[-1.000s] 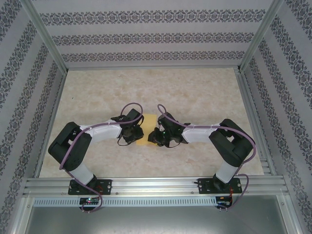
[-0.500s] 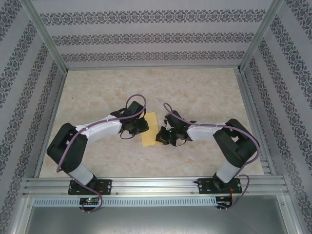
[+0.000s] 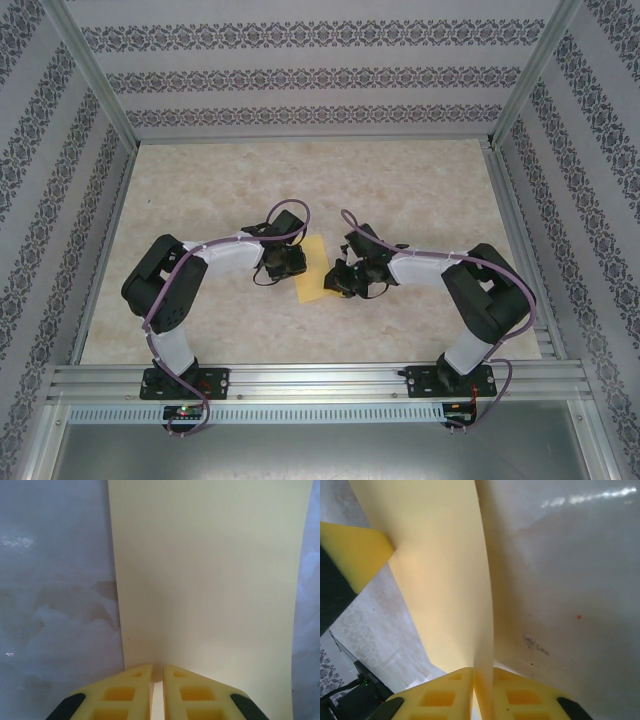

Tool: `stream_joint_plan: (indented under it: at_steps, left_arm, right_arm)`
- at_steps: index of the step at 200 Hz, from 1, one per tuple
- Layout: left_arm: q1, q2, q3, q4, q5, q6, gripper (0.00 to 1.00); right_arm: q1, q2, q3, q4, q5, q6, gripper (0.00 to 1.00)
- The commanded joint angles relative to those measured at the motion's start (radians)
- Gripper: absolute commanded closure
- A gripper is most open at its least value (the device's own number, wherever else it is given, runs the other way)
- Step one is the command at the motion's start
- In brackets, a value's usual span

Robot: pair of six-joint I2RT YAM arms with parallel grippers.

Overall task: Fold a paper plane with a square sheet of paper (pick it up from the middle)
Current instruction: Third fold the triangle at the center of the table.

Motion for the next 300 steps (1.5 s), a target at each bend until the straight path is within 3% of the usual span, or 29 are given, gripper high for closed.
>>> stream_joint_plan:
  at_steps: [1, 30, 74, 133, 196, 300]
  left_arm:
    - [0.007, 0.024, 0.009, 0.005, -0.006, 0.026, 0.86]
    - [0.008, 0.03, 0.009, 0.003, -0.002, 0.028, 0.86]
    - [0.008, 0.025, 0.032, -0.008, 0.005, 0.052, 0.87]
    - [0.008, 0.042, 0.058, -0.038, 0.02, 0.061, 0.9]
    - [0.044, -0.052, 0.083, -0.064, -0.037, 0.084, 0.86]
    - [0.062, 0.079, 0.101, -0.039, 0.006, 0.101, 0.89]
  right_arm:
    - [-0.01, -0.042, -0.001, 0.056, -0.013, 0.033, 0.82]
    - [-0.01, -0.054, -0.017, 0.077, -0.007, 0.063, 0.85]
    - [-0.009, -0.058, -0.01, 0.088, -0.011, 0.079, 0.97]
    - [0.012, 0.018, 0.078, 0.152, -0.021, 0.084, 0.96]
    - [0.018, 0.084, 0.128, 0.112, 0.007, 0.053, 0.95]
    - [0.036, 0.153, 0.187, 0.075, 0.007, 0.018, 0.92]
